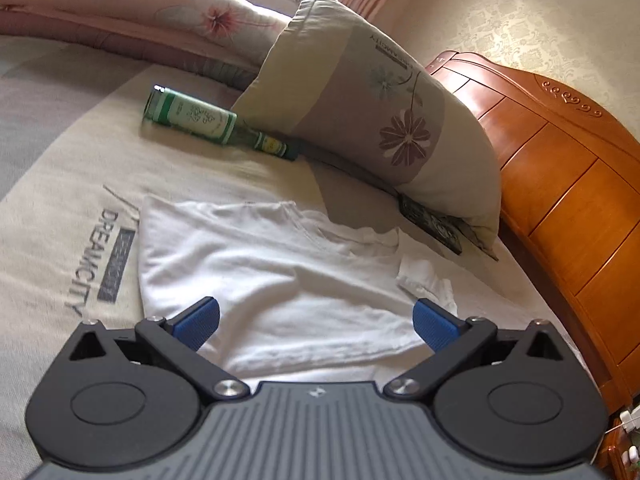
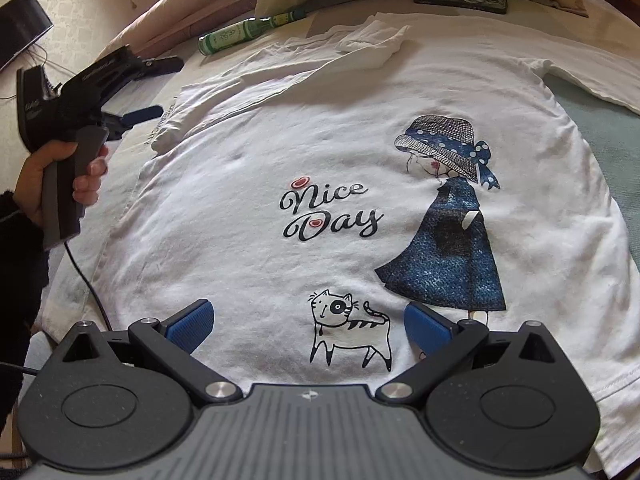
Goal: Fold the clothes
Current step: 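Move the open right gripper toward the other shirt sleeve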
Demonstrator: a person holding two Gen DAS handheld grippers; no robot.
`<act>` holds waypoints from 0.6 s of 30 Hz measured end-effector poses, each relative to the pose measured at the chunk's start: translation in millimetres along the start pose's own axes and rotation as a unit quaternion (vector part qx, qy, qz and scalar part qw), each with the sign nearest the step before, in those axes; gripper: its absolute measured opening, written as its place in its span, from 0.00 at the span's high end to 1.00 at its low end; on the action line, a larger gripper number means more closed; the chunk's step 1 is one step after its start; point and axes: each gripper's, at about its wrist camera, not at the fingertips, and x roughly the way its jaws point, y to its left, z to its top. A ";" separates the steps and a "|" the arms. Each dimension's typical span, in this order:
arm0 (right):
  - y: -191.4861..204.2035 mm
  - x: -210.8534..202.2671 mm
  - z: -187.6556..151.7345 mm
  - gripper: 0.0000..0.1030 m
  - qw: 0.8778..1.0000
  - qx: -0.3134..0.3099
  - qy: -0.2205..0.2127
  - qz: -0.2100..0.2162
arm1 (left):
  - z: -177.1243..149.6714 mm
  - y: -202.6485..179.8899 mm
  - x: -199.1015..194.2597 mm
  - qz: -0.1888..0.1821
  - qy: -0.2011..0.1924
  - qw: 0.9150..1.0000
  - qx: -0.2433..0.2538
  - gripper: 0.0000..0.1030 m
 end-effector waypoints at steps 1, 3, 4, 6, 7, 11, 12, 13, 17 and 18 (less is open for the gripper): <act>0.3 -0.4 -0.6 0.00 1.000 -0.009 0.001 0.003 | 5.8 -1.5 6.1 0.007 0.002 1.000 0.012 0.01; 1.6 -1.5 -1.3 0.00 1.000 -0.021 0.004 0.004 | 12.5 -5.5 22.2 0.022 0.016 0.998 0.048 0.01; 2.4 -1.9 -0.1 0.00 1.000 -0.020 0.006 0.002 | 14.1 -6.4 32.2 0.026 0.028 0.997 0.065 0.01; 4.0 -2.7 2.4 0.00 1.000 -0.018 0.012 -0.002 | 13.8 -4.5 52.2 0.035 0.056 0.994 0.082 0.01; 4.7 -3.4 4.2 0.00 1.000 -0.017 0.014 -0.004 | 11.0 -0.4 60.7 0.040 0.072 0.994 0.078 0.01; 8.0 -14.5 31.5 0.00 0.999 -0.028 -0.014 -0.036 | -3.3 4.9 53.6 0.018 0.076 0.993 0.085 0.01; 10.8 -16.7 43.8 0.00 0.997 -0.043 -0.028 -0.052 | -5.8 2.9 46.4 0.007 0.071 0.993 0.093 0.01; 13.3 -15.7 59.2 0.00 0.995 -0.058 -0.037 -0.070 | -8.2 0.2 39.7 0.000 0.066 0.992 0.103 0.01; 19.1 4.1 129.3 0.00 0.982 -0.099 -0.068 -0.145 | -21.2 -8.2 22.4 0.007 0.052 0.985 0.167 0.01; 19.8 15.1 149.5 0.00 0.977 -0.106 -0.076 -0.167 | -24.3 -8.6 19.7 0.014 0.049 0.983 0.178 0.01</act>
